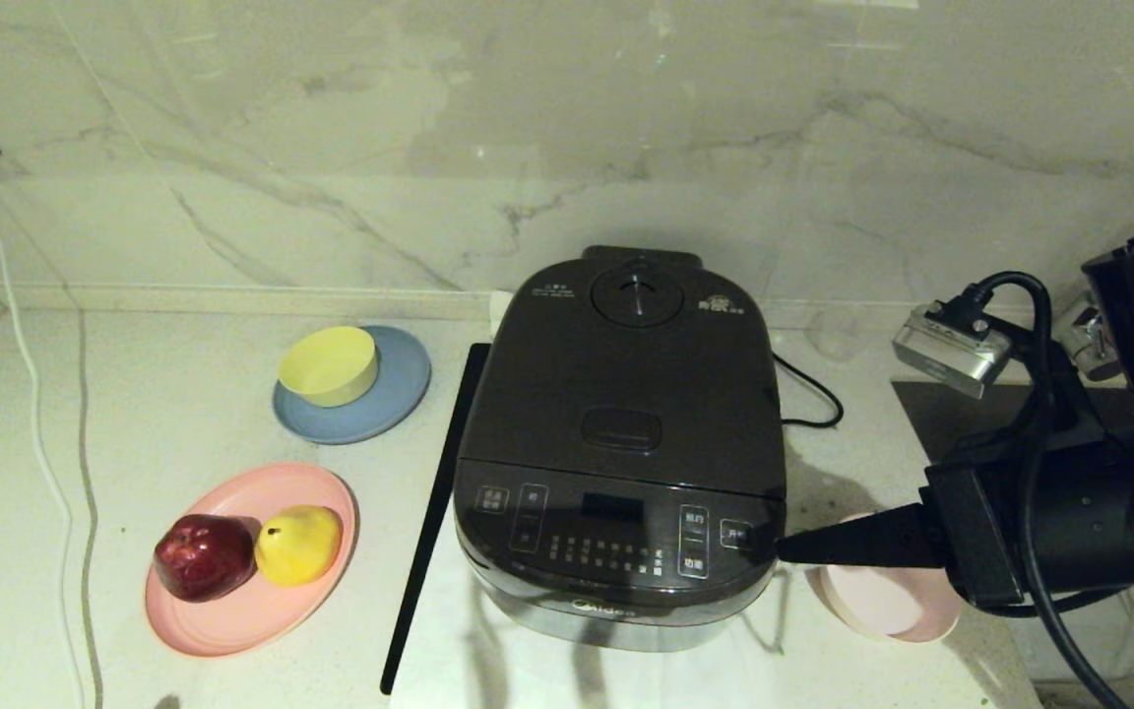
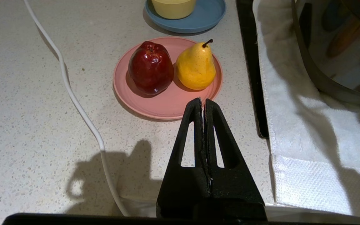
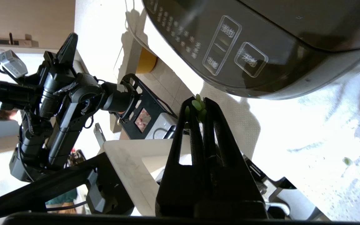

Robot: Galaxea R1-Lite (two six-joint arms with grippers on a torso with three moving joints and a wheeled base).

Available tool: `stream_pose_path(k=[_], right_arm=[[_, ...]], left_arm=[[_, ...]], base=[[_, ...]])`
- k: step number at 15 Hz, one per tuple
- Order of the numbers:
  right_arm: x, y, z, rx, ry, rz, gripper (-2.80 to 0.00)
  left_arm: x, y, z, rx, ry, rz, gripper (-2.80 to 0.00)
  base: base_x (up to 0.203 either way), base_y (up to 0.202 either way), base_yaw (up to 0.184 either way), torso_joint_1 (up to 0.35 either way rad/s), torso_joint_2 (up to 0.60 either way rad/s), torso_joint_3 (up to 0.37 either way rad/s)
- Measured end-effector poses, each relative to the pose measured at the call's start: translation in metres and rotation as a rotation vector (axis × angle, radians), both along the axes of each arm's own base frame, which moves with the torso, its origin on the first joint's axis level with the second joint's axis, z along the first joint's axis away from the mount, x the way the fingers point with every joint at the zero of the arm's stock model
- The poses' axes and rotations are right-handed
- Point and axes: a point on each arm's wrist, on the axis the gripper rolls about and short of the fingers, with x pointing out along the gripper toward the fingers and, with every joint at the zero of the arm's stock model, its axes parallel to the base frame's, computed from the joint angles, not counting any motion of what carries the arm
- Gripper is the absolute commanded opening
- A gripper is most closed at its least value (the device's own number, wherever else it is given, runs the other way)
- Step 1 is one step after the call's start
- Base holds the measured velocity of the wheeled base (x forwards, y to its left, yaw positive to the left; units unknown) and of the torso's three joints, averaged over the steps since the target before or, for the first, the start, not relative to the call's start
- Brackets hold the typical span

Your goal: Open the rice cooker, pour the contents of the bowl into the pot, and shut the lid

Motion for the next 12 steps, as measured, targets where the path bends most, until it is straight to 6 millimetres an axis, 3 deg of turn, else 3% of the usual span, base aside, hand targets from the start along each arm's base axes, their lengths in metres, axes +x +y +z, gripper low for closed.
stream_pose_path(k=[12], right_arm=[[0.0028, 0.0037, 0.0000, 0.003, 0.002, 0.001, -2.80]], left_arm=[[0.0000, 0.0000, 0.0000, 0.001, 0.000, 0.000, -2.80]], base=[[0.000, 0.000, 0.000, 0.000, 0.00, 0.000]])
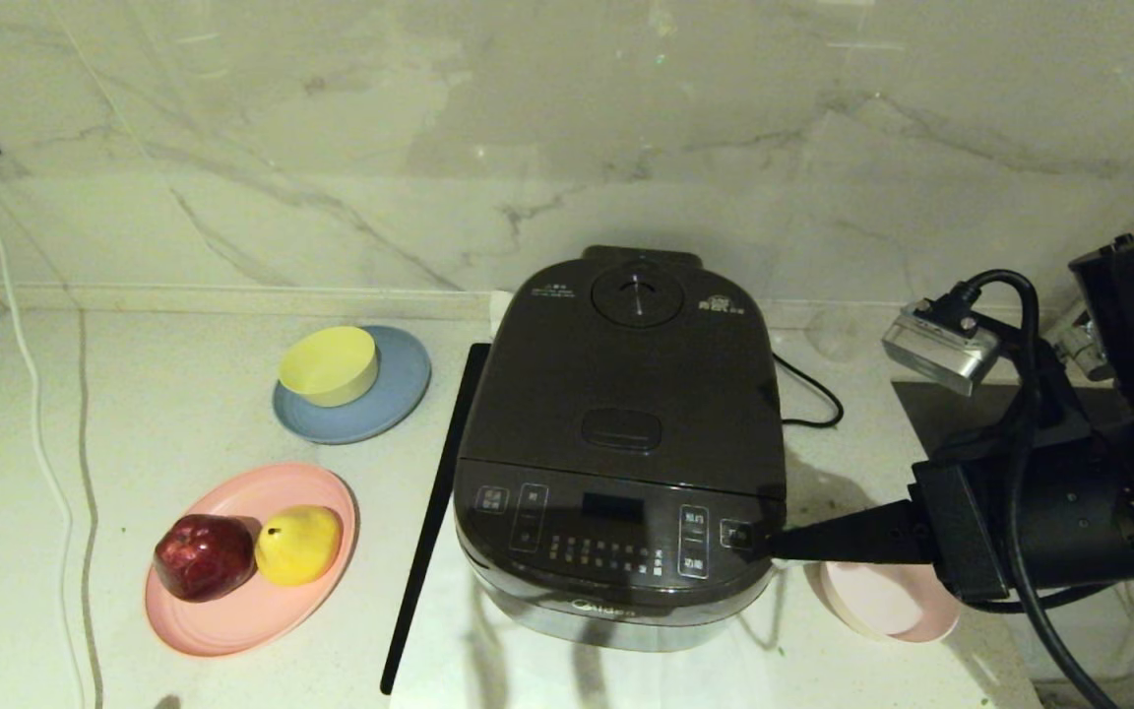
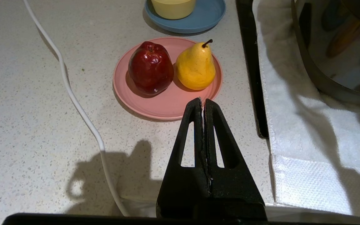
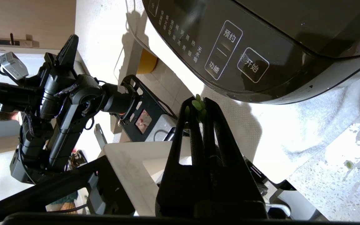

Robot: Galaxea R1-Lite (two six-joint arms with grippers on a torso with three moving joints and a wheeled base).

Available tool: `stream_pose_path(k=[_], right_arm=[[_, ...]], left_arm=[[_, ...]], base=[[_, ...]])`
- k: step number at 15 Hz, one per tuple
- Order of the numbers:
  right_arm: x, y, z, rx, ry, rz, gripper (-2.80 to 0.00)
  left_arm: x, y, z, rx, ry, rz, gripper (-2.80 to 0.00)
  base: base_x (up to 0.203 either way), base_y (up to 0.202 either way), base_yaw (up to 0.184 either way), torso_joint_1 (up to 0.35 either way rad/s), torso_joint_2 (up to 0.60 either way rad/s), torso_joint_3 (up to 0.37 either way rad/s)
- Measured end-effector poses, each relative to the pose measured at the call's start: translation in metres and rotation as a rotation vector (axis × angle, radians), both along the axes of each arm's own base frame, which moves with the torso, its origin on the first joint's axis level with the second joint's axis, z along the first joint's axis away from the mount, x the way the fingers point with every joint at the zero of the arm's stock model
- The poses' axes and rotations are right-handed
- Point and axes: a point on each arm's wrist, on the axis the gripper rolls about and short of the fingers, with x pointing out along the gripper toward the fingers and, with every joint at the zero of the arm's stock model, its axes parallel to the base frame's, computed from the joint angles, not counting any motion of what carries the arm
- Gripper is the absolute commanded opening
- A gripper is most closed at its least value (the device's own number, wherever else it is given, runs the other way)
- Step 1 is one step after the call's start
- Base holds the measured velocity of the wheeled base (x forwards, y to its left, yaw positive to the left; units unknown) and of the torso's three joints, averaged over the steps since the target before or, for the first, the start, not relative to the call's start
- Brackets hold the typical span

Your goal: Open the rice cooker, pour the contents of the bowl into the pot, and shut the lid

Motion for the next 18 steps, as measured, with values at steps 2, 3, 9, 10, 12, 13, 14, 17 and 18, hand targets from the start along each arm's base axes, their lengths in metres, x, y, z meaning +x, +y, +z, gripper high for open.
stream_pose_path(k=[2, 3, 9, 10, 12, 13, 14, 17, 18], right_arm=[[0.002, 0.000, -0.001, 0.001, -0.003, -0.007, -2.80], [0.004, -0.001, -0.002, -0.001, 0.000, -0.015, -2.80], [0.009, -0.005, -0.001, 0.002, -0.007, -0.042, -2.80], [0.010, -0.006, -0.001, 0.001, -0.006, -0.046, -2.80], [0.012, -0.006, -0.001, 0.004, -0.008, -0.053, -2.80], [0.014, -0.005, 0.000, 0.013, -0.020, -0.056, -2.80], [0.017, -0.004, 0.001, 0.026, -0.036, -0.058, -2.80], [0.023, -0.005, -0.002, 0.029, -0.037, -0.070, -2.80], [0.024, -0.005, -0.003, 0.028, -0.036, -0.072, -2.80]], left_arm=[[0.000, 0.000, 0.000, -0.001, 0.000, 0.000, -2.80], [0.000, 0.000, 0.000, 0.000, 0.000, 0.000, -2.80], [0.000, 0.000, 0.000, 0.000, 0.000, 0.000, -2.80], [0.000, 0.000, 0.000, 0.000, 0.000, 0.000, -2.80], [0.000, 0.000, 0.000, -0.001, 0.000, 0.000, -2.80], [0.000, 0.000, 0.000, 0.000, 0.000, 0.000, -2.80], [0.000, 0.000, 0.000, 0.000, 0.000, 0.000, -2.80], [0.000, 0.000, 0.000, -0.001, 0.000, 0.000, -2.80], [0.000, 0.000, 0.000, 0.000, 0.000, 0.000, -2.80]], base=[[0.000, 0.000, 0.000, 0.000, 0.00, 0.000], [0.000, 0.000, 0.000, 0.000, 0.00, 0.000], [0.000, 0.000, 0.000, 0.000, 0.00, 0.000], [0.000, 0.000, 0.000, 0.000, 0.00, 0.000], [0.000, 0.000, 0.000, 0.000, 0.00, 0.000], [0.000, 0.000, 0.000, 0.000, 0.00, 0.000], [0.000, 0.000, 0.000, 0.000, 0.00, 0.000], [0.000, 0.000, 0.000, 0.000, 0.00, 0.000], [0.000, 0.000, 0.000, 0.000, 0.00, 0.000]])
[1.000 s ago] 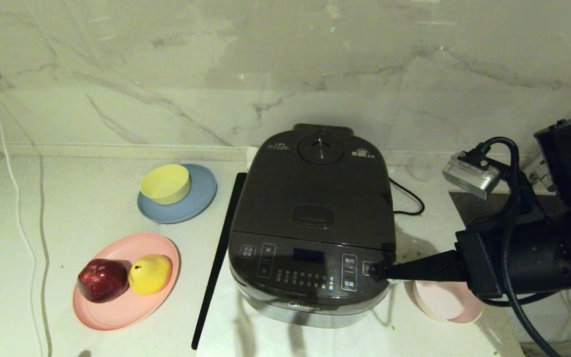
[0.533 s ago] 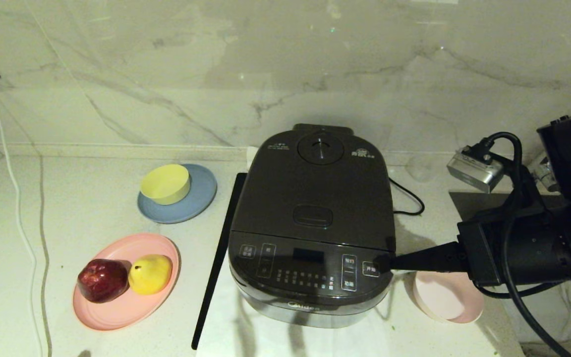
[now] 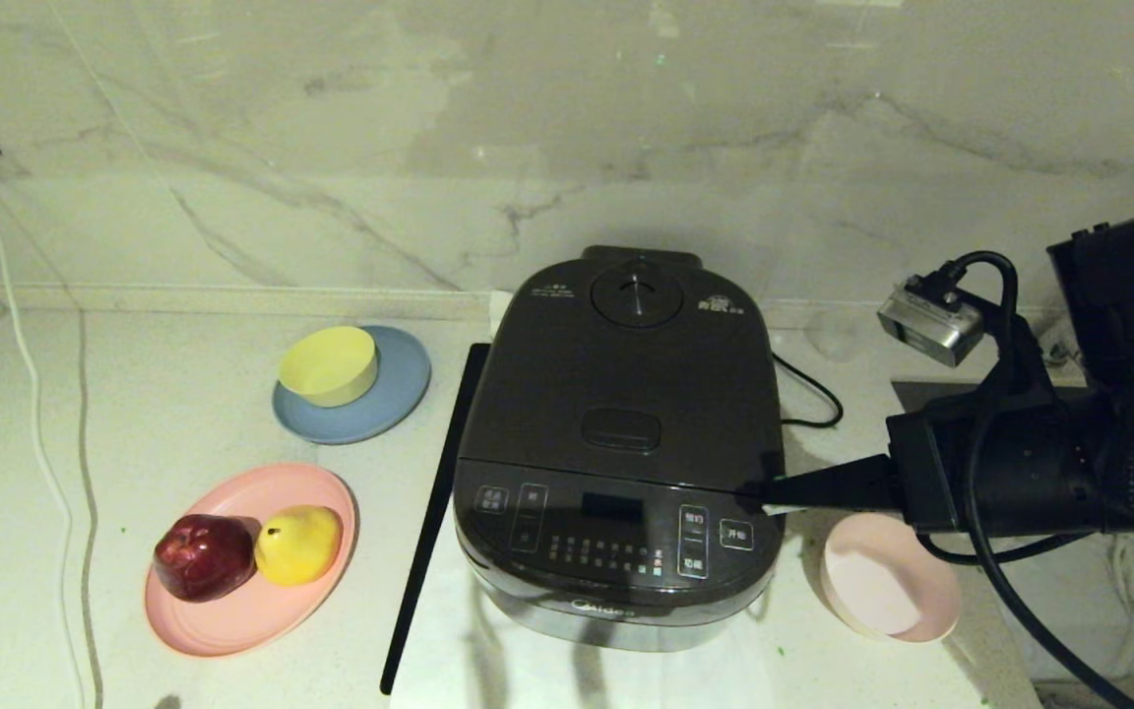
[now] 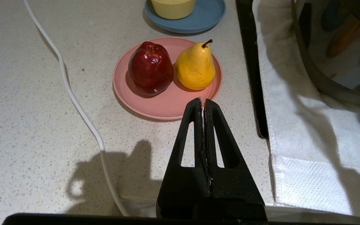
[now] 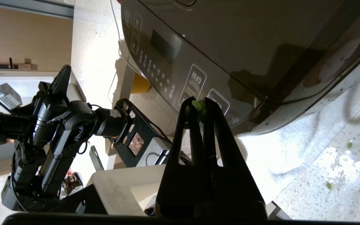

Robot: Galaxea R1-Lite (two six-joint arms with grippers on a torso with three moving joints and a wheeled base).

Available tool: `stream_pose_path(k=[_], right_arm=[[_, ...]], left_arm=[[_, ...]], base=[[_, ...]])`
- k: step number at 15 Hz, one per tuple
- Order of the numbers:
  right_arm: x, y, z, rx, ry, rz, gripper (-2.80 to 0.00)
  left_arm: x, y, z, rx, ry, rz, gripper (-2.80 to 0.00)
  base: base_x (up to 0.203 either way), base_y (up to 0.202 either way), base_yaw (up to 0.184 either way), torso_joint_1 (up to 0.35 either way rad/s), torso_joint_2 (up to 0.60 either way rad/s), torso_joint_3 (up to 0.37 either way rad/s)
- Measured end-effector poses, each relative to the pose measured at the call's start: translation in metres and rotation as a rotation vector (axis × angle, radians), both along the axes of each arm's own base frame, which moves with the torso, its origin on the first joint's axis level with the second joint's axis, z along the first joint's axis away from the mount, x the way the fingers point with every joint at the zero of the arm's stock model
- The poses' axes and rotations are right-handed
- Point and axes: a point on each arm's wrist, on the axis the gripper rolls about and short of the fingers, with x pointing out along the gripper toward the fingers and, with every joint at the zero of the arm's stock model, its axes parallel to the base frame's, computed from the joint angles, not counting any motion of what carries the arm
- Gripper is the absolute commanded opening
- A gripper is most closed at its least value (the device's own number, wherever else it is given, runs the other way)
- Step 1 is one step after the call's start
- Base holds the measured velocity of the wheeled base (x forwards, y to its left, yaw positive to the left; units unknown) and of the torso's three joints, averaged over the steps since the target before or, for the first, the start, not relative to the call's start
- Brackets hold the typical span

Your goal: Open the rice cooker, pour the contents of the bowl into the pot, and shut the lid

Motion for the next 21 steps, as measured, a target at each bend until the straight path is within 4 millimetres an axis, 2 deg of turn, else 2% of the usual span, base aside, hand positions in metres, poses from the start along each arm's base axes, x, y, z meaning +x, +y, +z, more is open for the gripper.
stream_pose_path(k=[13, 21], right_arm=[[0.010, 0.006, -0.008, -0.011, 0.018, 0.000, -2.80], [0.010, 0.007, -0.014, -0.021, 0.040, 0.005, -2.80]], left_arm=[[0.000, 0.000, 0.000, 0.000, 0.000, 0.000, -2.80], [0.000, 0.000, 0.000, 0.000, 0.000, 0.000, -2.80]], base=[[0.000, 0.000, 0.000, 0.000, 0.00, 0.000], [0.000, 0.000, 0.000, 0.000, 0.00, 0.000]])
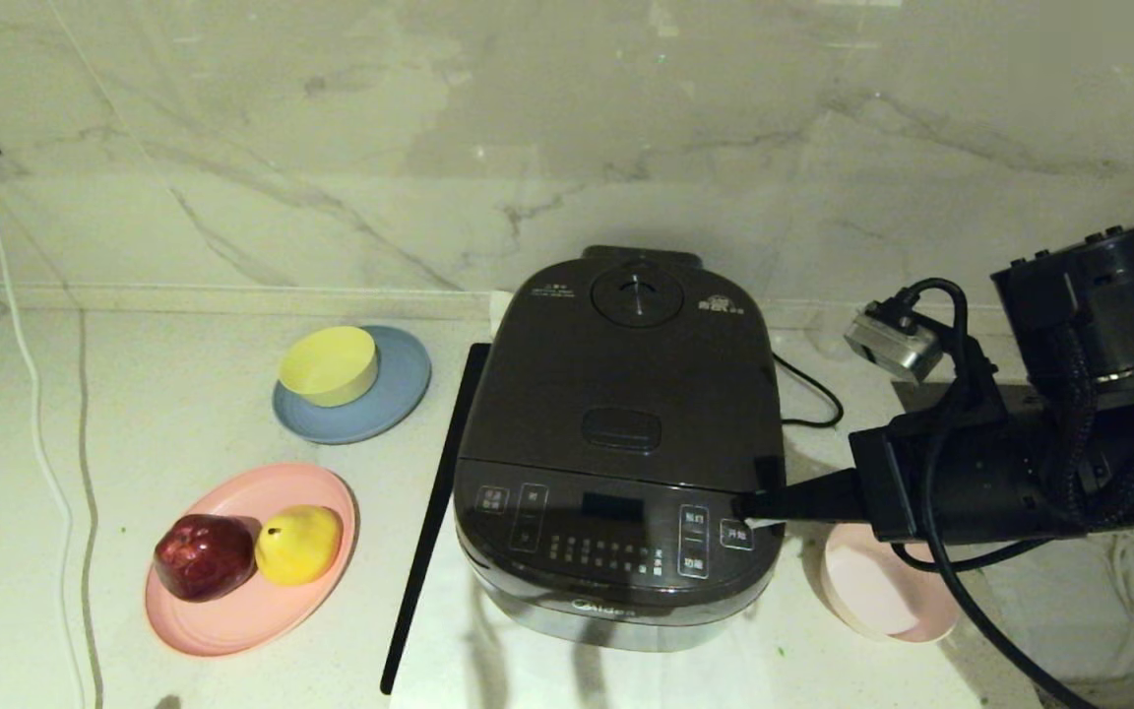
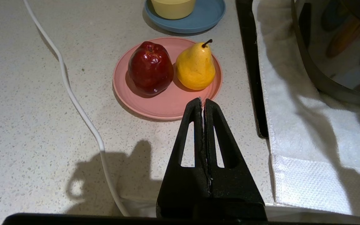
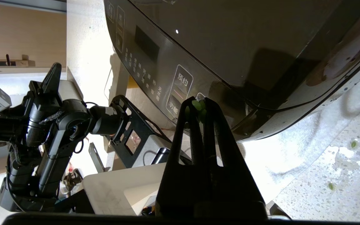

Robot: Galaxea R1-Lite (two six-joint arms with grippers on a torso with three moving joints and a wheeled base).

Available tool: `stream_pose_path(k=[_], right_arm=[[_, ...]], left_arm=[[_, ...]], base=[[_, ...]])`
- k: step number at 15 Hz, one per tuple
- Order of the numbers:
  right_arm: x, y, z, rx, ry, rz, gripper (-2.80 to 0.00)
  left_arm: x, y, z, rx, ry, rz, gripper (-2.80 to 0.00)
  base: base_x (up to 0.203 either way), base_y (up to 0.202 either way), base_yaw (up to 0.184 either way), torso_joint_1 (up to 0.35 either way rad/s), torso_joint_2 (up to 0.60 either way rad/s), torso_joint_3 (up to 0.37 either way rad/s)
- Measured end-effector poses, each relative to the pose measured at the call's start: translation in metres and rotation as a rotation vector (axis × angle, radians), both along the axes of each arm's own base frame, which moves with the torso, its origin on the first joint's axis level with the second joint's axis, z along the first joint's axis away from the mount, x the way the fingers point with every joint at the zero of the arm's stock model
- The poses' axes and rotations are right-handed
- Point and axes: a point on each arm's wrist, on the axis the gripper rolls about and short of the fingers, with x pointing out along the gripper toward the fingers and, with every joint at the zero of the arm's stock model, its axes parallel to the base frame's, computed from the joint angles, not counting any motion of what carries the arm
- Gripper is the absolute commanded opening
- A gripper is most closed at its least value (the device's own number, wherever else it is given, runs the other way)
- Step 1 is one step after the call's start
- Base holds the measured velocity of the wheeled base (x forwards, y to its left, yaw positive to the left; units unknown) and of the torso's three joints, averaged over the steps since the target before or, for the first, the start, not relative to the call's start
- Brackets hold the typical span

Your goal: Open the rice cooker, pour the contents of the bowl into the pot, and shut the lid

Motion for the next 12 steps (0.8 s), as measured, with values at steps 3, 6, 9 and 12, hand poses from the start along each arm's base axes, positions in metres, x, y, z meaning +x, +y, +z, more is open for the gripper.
stream_pose_path(k=[3, 6, 9, 12], right_arm=[[0.0007, 0.0005, -0.0009, -0.002, 0.002, 0.001, -2.80], [0.0022, 0.0017, -0.0022, -0.005, 0.006, 0.001, -2.80], [0.0035, 0.0026, -0.0040, -0.008, 0.012, 0.001, -2.80], [0.0034, 0.0037, -0.0042, -0.008, 0.013, 0.005, -2.80]], left_arm=[[0.0000, 0.0000, 0.0000, 0.000, 0.000, 0.000, -2.80], [0.0000, 0.0000, 0.0000, 0.000, 0.000, 0.000, -2.80], [0.0000, 0.0000, 0.0000, 0.000, 0.000, 0.000, -2.80], [0.0000, 0.0000, 0.0000, 0.001, 0.000, 0.000, -2.80]], base=[[0.000, 0.000, 0.000, 0.000, 0.00, 0.000], [0.000, 0.000, 0.000, 0.000, 0.00, 0.000], [0.000, 0.000, 0.000, 0.000, 0.00, 0.000], [0.000, 0.000, 0.000, 0.000, 0.00, 0.000]])
